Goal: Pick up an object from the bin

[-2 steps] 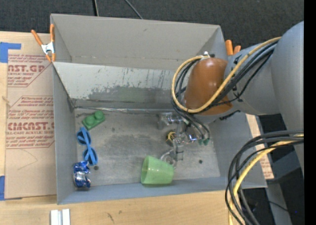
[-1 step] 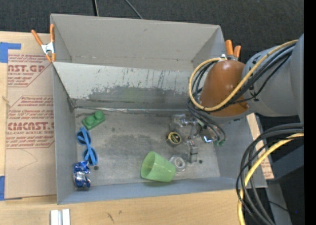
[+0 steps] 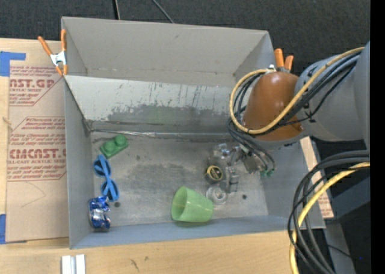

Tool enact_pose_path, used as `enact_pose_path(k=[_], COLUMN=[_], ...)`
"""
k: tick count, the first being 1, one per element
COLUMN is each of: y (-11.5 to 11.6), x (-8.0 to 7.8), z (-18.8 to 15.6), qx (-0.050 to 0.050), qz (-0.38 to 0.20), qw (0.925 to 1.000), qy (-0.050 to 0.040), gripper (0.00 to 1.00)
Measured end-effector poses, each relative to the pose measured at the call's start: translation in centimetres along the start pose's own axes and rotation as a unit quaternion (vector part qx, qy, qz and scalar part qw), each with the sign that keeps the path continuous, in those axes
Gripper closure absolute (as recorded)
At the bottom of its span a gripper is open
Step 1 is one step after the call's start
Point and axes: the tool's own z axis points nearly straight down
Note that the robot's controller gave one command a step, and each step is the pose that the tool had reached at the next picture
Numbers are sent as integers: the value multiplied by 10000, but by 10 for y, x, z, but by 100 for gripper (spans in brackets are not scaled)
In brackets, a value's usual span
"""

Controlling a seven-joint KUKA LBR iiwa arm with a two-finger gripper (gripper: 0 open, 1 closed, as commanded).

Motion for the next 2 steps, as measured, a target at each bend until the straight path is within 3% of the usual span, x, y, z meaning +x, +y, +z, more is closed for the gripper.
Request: enact_pose_path(k=[1, 2], y=[25, 33], x=[44, 64], z=[-124, -194], qx=[9, 12], qz=[-747, -2271], qw=[9972, 9739], qy=[-45, -39], gripper=[100, 100])
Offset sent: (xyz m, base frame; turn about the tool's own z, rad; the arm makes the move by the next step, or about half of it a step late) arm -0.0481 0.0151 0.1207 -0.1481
